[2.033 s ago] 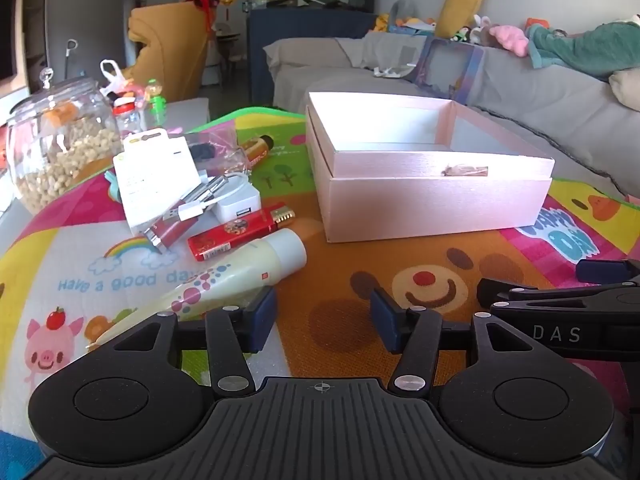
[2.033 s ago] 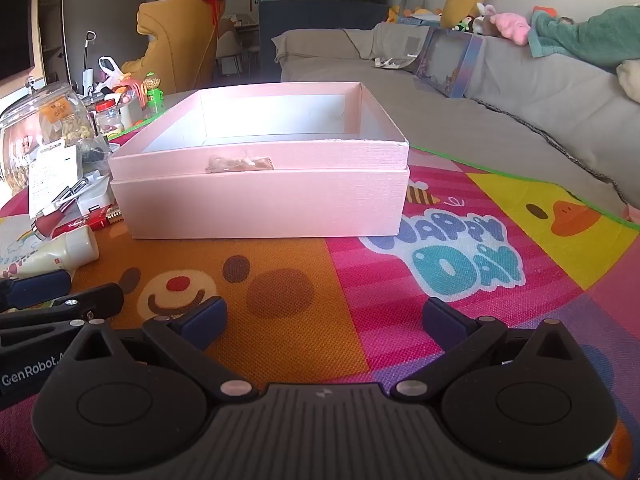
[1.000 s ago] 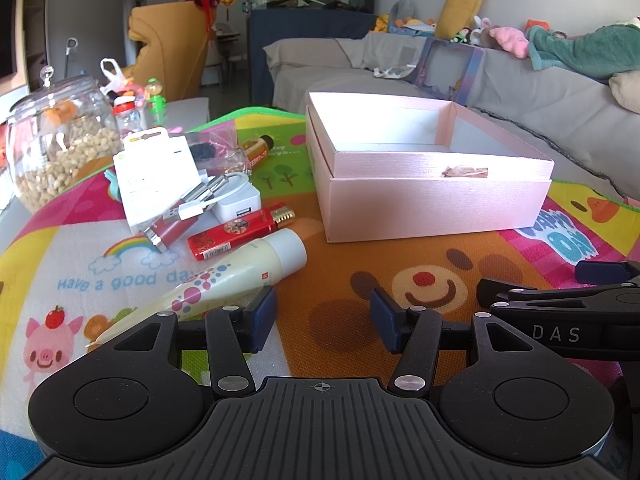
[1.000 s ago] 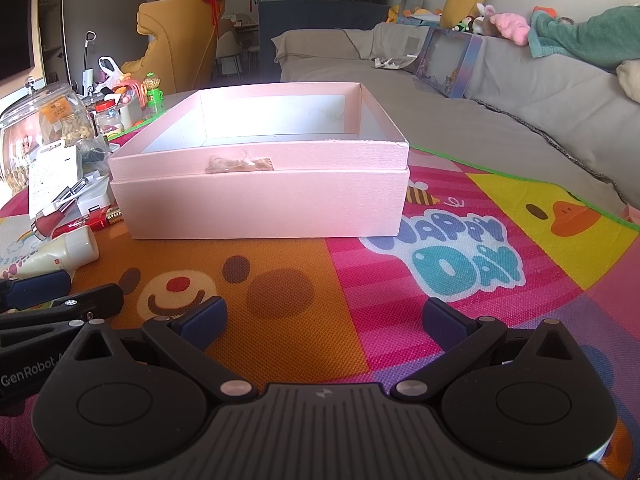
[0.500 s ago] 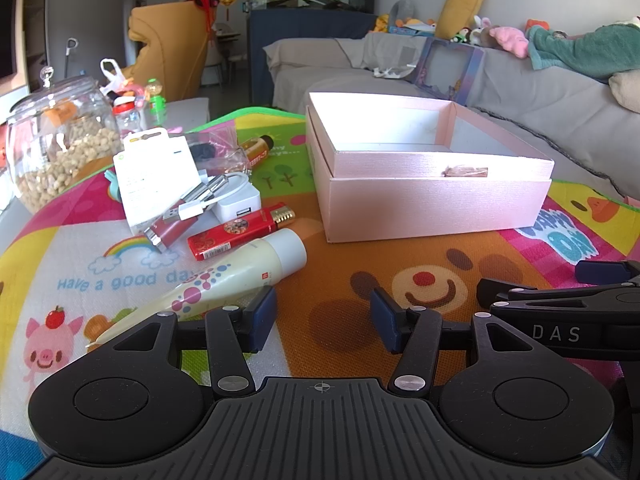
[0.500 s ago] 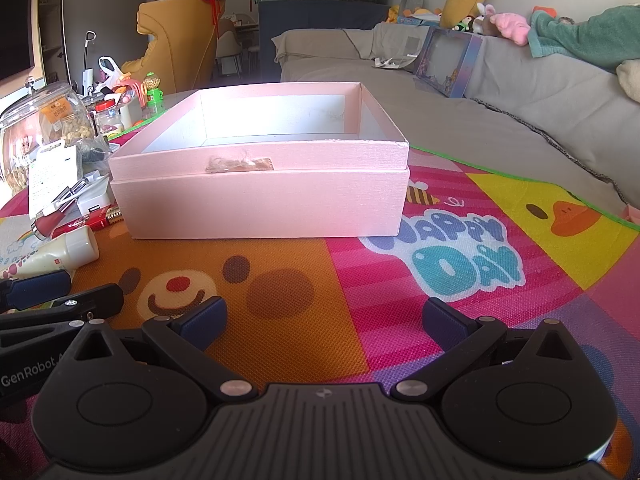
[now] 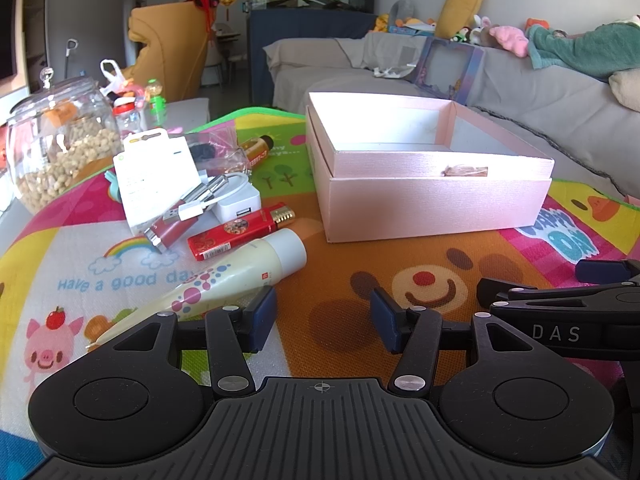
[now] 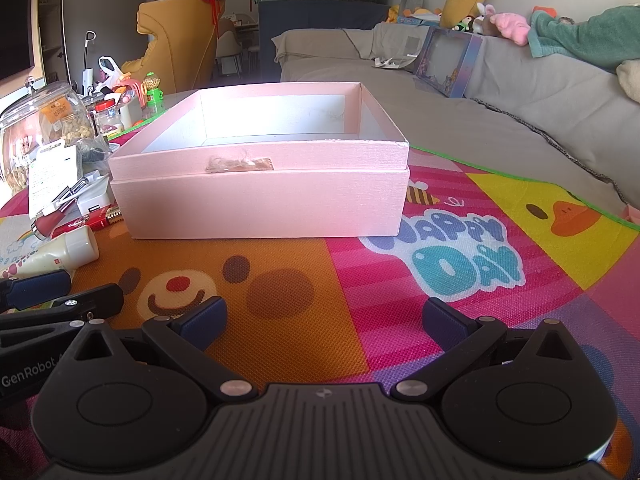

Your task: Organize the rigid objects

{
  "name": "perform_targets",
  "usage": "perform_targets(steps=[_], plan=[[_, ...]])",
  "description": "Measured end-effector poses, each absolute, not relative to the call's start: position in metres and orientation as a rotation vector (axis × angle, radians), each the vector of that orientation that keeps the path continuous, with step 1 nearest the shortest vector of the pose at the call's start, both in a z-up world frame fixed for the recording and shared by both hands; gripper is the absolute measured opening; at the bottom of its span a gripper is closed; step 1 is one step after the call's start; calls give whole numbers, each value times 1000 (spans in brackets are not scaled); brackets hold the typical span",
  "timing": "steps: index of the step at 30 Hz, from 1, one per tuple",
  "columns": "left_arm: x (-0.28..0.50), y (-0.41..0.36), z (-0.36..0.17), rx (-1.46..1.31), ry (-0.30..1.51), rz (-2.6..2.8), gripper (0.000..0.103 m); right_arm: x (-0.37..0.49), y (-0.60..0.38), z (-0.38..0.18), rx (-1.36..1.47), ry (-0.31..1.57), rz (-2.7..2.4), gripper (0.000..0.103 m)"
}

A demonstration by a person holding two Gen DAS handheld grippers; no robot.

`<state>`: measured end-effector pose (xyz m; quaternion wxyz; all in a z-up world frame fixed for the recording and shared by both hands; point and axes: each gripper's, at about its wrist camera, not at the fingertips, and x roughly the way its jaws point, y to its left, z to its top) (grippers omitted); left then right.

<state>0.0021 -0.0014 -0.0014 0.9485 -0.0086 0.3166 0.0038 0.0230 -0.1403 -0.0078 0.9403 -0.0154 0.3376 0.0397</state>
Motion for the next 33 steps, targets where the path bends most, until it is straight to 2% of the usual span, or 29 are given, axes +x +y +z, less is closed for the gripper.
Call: perform_targets(steps=[21,24,28,33], plan=[[1,-1,0,-12,643,9,58,26,-140,-7,-30,693,89,103],[0,3,1,-42,642,-7,56,29,-144,-6,-50,721,139,103],[-9,17,8,-53,642,-65,46,31,-146,-5,-73,749,179,103],[-27,28,31,132,522,-95,47,34,-145,-4,-77,773,185,103]])
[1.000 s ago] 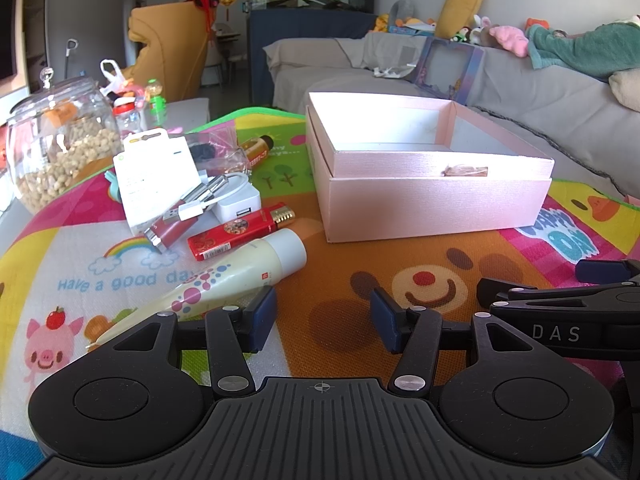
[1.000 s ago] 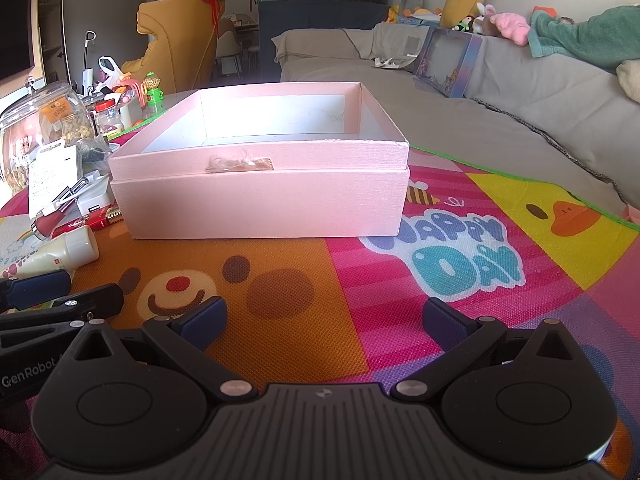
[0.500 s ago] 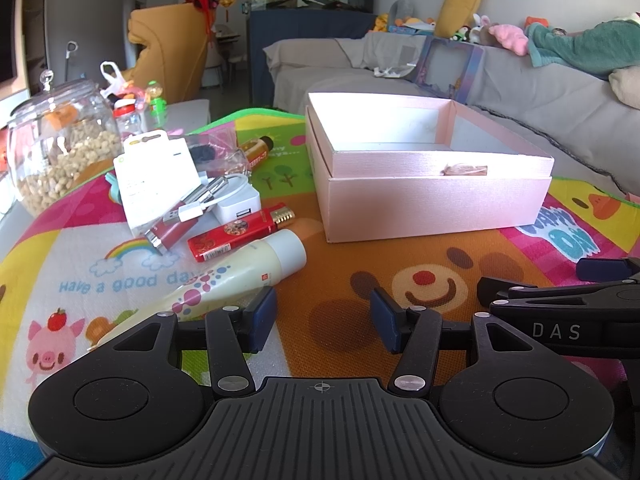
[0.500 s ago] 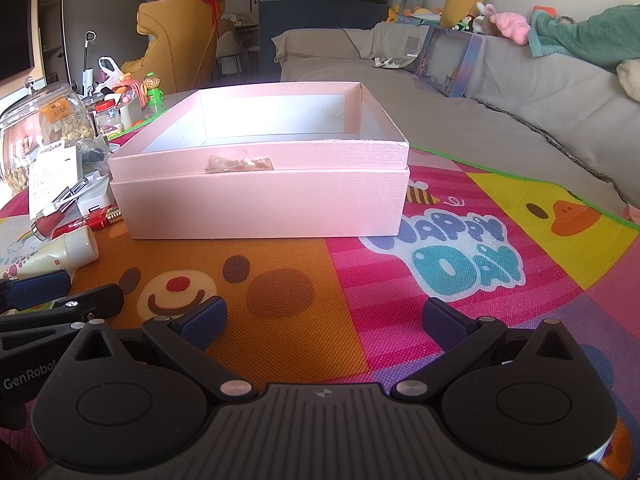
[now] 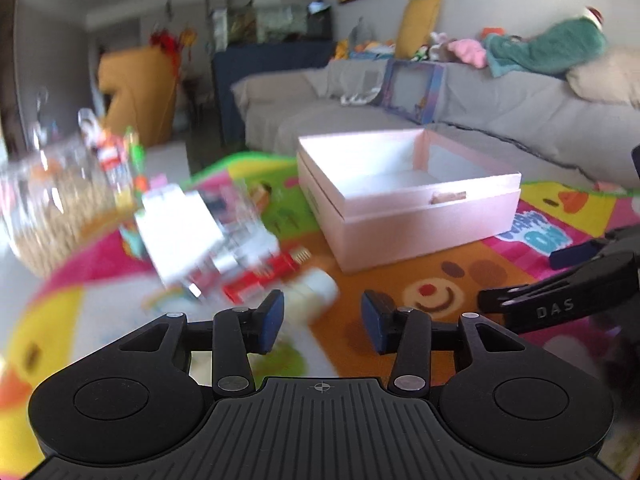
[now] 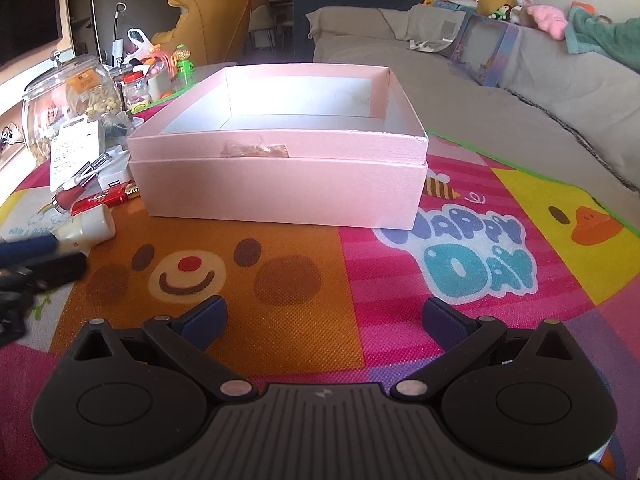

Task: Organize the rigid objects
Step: 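Grasp the white cream tube with the left tool while the right tool grasps the red lipstick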

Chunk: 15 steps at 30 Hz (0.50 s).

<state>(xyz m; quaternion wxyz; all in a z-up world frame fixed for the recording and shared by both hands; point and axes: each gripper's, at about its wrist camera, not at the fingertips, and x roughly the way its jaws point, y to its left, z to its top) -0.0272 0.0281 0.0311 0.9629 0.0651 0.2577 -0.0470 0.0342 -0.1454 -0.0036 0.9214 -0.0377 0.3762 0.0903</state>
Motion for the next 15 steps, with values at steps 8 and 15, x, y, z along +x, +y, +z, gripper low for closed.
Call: perform_targets(steps=[8,15], plan=[[14,52,24,159,692,-241,47,36,-146,-4,-85,779,200,103],[13,68,13,176,739,-256,45,34,-149,-3,-89,771,230,103]])
